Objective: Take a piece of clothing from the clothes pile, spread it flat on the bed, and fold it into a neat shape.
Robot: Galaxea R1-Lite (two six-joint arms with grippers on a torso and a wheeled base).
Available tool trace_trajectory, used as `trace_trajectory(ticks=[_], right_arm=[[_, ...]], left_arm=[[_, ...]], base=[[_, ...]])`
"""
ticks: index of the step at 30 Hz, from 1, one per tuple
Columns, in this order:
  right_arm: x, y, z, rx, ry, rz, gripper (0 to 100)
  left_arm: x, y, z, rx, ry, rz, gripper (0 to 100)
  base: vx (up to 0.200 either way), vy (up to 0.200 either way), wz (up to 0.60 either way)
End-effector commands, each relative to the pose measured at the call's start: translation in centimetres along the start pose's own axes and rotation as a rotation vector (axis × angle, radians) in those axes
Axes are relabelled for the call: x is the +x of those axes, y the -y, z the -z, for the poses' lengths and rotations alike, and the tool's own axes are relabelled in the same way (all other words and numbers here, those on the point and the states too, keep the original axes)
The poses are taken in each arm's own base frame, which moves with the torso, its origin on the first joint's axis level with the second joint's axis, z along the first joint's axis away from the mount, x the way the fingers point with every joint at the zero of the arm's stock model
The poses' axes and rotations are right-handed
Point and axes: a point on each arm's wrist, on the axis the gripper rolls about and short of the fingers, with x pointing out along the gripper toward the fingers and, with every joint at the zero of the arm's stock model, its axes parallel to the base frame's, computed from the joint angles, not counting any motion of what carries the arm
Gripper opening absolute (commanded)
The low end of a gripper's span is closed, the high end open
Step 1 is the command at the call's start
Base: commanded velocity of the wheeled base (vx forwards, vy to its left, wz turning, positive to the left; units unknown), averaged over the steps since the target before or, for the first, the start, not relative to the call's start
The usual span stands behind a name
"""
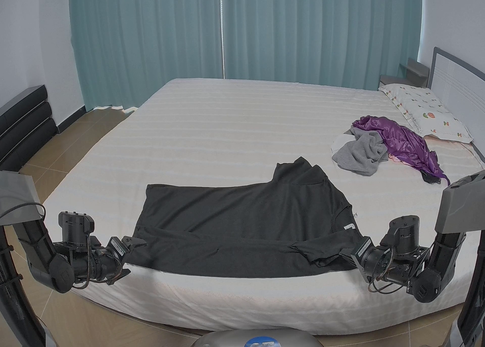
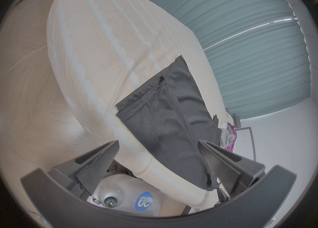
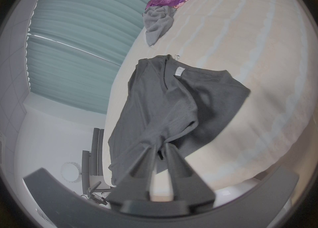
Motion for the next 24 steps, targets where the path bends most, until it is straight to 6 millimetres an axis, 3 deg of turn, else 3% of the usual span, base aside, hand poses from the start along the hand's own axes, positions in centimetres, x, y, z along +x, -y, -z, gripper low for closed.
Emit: trace_trajectory(ticks=[1, 6, 16, 24], right_arm=[[0.4, 1.3, 0.5, -0.033, -0.025, 0.056, 100], [0.3, 1.7, 0.6, -0.052, -0.032, 0.07, 100], [-0.2, 0.9, -2.5, 0.001, 0.081, 0.0, 100], [-0.8, 0.4, -3.4, 0.024, 0.114, -0.032, 100]], left_arm=[[0.0, 0.0, 0.0, -0.001, 0.001, 0.002, 100], [0.0, 0.0, 0.0, -0.001, 0.001, 0.0, 100], [0.0, 0.0, -0.1, -0.009, 0.01, -0.002, 100], [-0.2, 0.1, -0.2, -0.018, 0.017, 0.002, 100]], base=[[0.0, 0.0, 0.0], [0.0, 0.0, 0.0], [0.0, 0.0, 0.0], [0.0, 0.0, 0.0]])
